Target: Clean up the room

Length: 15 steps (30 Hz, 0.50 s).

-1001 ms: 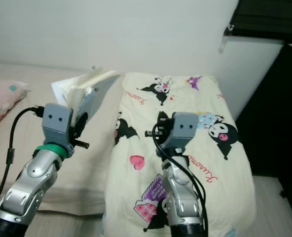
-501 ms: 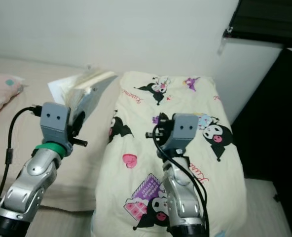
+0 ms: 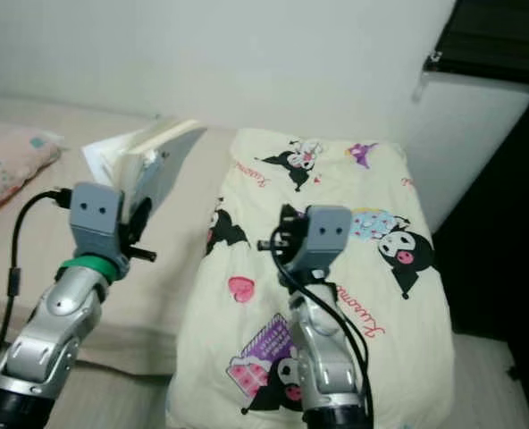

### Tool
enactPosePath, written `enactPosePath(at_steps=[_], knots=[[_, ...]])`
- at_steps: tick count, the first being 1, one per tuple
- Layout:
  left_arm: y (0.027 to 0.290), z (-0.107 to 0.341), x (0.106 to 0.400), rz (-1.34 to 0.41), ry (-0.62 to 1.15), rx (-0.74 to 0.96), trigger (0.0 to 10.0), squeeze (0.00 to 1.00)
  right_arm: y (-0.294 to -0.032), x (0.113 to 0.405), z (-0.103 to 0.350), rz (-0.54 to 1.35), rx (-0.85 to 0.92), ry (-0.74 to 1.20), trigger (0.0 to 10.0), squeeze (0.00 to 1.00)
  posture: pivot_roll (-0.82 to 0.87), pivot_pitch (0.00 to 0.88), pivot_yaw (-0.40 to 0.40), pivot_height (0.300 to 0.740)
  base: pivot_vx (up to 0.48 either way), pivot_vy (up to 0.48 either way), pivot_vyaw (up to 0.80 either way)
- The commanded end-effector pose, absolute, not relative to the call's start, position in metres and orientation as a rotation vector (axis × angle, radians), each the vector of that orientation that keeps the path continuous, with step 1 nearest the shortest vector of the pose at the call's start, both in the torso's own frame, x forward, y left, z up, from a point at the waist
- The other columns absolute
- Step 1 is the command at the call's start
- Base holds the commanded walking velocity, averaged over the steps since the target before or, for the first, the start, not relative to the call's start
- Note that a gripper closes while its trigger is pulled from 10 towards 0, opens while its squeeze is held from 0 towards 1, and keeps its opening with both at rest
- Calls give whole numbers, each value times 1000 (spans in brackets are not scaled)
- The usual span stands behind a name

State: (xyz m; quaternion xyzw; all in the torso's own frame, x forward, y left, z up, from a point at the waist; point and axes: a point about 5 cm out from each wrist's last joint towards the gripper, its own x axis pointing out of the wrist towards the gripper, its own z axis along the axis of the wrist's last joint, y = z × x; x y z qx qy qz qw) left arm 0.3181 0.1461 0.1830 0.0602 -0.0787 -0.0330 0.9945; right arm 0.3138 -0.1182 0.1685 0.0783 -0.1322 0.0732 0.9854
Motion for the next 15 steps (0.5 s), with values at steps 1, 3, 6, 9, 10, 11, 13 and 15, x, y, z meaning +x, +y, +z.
enactPosePath(at_steps=[1,3,6,9,10,11,13,15], knots=[[142,188,318,-77,-192,120,10000,0,-123,313,163,133,147,-248,10000,0,-32,17,33,707,0,-368,0],[142,188,319,-79,-192,118,10000,0,-123,313,163,134,146,-247,10000,0,-34,17,32,707,0,-347,0],[141,188,319,-78,-190,119,10000,0,-123,313,163,134,146,-247,10000,0,-34,17,32,707,0,-315,0],[141,186,319,-73,-177,94,10000,0,-123,313,163,133,145,-245,10000,0,-35,18,32,707,0,0,0],[141,186,319,-73,-177,94,10000,0,-123,313,163,133,145,-245,10000,0,-35,18,32,707,0,0,0],[141,186,319,-73,-177,92,10000,0,-123,312,162,133,144,-245,10000,0,-37,19,31,707,0,0,0],[141,186,319,-74,-180,90,10000,0,-123,312,162,133,144,-244,10000,0,-37,19,31,707,0,0,0],[141,186,319,-74,-181,89,10000,0,-124,312,162,133,143,-243,10000,0,-37,21,29,707,0,0,0]])
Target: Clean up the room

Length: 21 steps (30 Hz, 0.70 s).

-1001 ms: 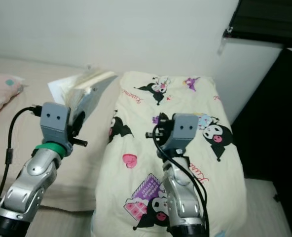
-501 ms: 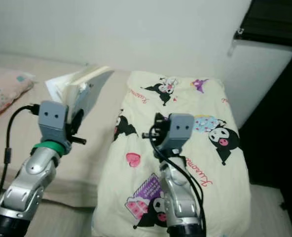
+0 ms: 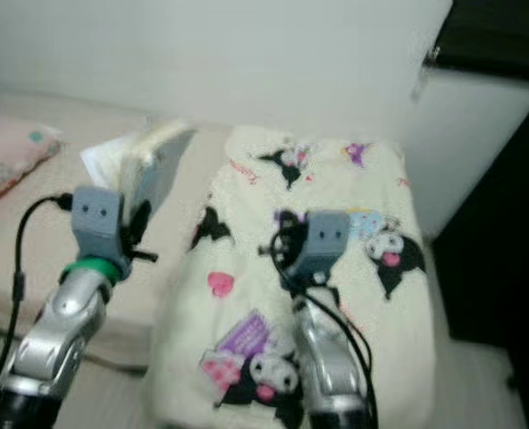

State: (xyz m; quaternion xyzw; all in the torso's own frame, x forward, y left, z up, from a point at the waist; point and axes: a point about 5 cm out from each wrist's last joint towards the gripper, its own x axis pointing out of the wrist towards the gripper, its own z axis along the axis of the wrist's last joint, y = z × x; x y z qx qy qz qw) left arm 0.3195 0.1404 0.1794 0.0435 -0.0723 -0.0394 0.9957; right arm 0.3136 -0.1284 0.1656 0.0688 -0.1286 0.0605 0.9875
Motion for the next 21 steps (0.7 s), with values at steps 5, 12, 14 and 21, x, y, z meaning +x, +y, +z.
enactPosePath(at_steps=[5,12,14,21], knots=[[142,184,317,-77,-170,54,10000,0,-124,312,162,134,142,-240,10000,0,-37,22,27,707,0,0,0],[141,182,315,-80,-161,42,10000,0,-124,312,160,133,140,-233,10000,0,-35,21,28,707,0,0,0],[141,181,315,-79,-155,39,10000,0,-124,312,159,133,140,-232,10000,0,-35,21,28,707,0,0,0],[142,175,315,-70,-132,40,10000,0,-125,312,155,126,136,-215,10000,0,-35,23,25,707,0,92,0]])
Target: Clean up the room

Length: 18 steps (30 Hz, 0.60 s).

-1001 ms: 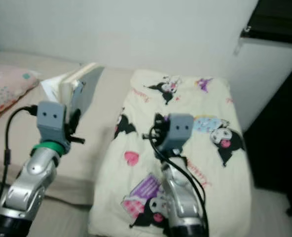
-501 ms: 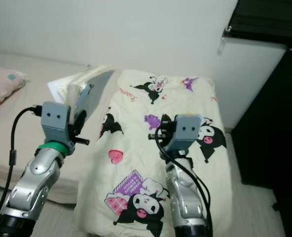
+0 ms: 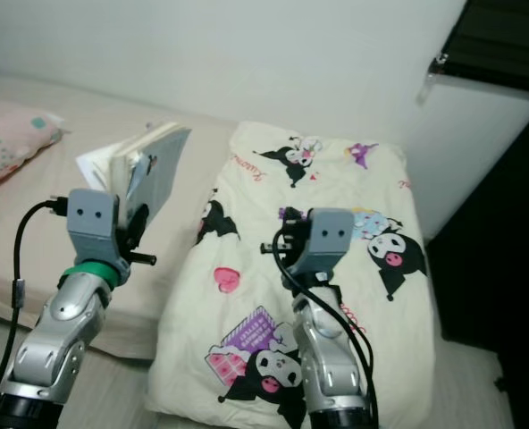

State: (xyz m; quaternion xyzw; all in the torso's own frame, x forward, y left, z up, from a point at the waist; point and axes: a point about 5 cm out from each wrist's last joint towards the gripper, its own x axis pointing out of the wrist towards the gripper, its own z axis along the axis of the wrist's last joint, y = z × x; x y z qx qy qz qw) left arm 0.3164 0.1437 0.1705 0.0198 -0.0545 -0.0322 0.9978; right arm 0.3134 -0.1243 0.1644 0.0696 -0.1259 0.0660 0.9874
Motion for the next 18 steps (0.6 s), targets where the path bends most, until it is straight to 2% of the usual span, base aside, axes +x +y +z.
enactPosePath(at_steps=[1,18], knots=[[142,175,315,-70,-132,40,10000,0,-125,312,155,126,136,-215,10000,0,-35,23,25,707,0,386,0],[143,174,316,-72,-125,37,10000,0,-125,312,155,125,136,-215,10000,0,-41,24,31,707,0,417,0]])
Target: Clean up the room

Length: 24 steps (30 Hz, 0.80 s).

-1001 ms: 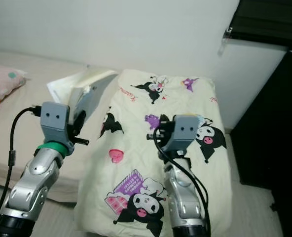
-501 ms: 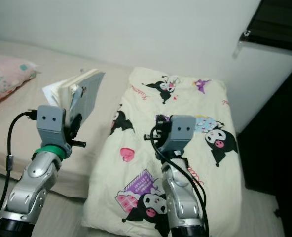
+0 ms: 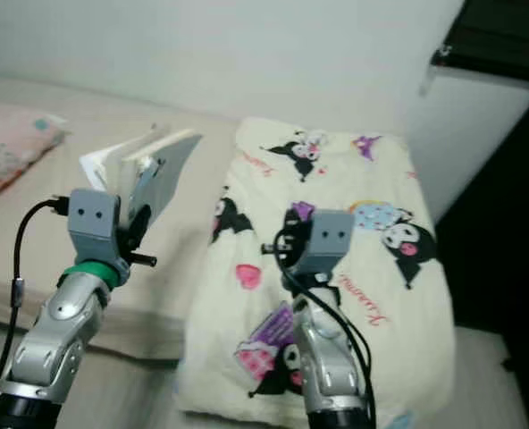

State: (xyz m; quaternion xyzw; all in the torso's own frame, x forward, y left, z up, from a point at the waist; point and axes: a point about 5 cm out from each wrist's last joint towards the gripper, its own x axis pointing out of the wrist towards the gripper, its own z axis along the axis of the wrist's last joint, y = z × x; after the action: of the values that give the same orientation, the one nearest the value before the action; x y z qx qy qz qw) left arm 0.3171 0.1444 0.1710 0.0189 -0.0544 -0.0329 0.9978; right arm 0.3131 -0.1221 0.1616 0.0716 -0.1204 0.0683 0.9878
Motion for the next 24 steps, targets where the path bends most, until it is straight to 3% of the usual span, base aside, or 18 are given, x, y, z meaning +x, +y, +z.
enactPosePath(at_steps=[1,13,24], knots=[[142,174,317,-73,-125,37,10000,0,-125,312,155,125,136,-215,10000,0,-41,24,31,707,0,424,0],[143,173,318,-79,-118,44,10000,0,-125,311,155,123,137,-219,10000,0,-45,24,39,707,0,387,0],[143,171,320,-79,-105,63,10000,0,-125,310,155,122,136,-219,10000,0,-47,24,44,707,0,0,0]])
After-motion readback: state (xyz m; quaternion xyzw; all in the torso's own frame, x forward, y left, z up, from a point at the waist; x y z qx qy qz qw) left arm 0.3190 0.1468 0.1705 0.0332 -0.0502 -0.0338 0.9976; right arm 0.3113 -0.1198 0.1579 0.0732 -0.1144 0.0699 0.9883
